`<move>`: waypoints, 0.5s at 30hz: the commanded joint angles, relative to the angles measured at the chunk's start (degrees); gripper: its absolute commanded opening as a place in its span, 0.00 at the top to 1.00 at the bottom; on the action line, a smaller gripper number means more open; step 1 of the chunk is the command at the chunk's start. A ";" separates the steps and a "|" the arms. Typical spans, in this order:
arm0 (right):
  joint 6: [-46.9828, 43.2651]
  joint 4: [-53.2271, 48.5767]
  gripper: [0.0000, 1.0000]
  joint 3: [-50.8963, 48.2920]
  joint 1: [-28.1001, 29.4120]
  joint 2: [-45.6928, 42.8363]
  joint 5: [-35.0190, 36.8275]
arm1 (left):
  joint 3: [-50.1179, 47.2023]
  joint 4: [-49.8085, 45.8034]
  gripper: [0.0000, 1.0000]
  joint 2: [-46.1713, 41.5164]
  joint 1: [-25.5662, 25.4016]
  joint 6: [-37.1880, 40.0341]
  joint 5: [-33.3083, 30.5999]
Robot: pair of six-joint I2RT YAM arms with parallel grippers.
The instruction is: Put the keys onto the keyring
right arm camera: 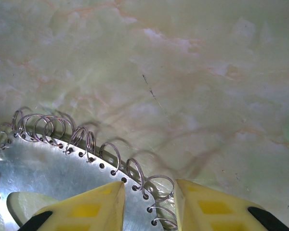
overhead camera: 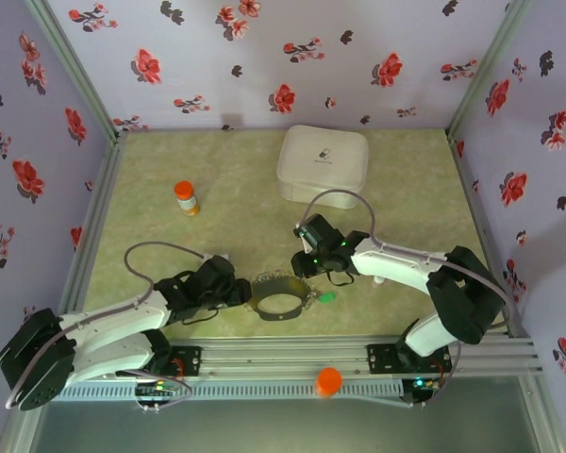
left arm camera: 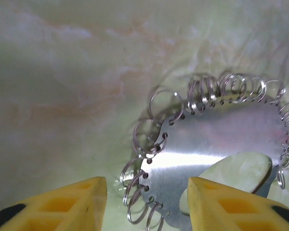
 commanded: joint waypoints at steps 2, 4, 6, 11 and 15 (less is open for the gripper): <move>-0.15 -1.08 0.67 0.47 -0.45 -1.34 1.79 | -0.67 2.51 0.62 2.71 -1.01 -1.74 0.70; 0.07 -1.36 0.67 -0.13 -0.40 -2.09 2.24 | -0.65 3.46 0.64 3.79 -1.02 -1.68 0.90; 0.29 -1.42 0.67 -0.88 -0.50 -2.87 2.46 | -0.65 4.66 0.72 4.67 -1.03 -1.48 1.18; 0.71 -1.51 0.66 -2.00 -0.56 -4.10 2.81 | -0.32 5.77 0.85 5.03 -1.03 -0.91 1.02; 0.94 -1.16 0.66 -2.37 -0.62 -4.75 2.81 | -0.64 6.64 0.93 4.75 -1.04 -0.70 0.52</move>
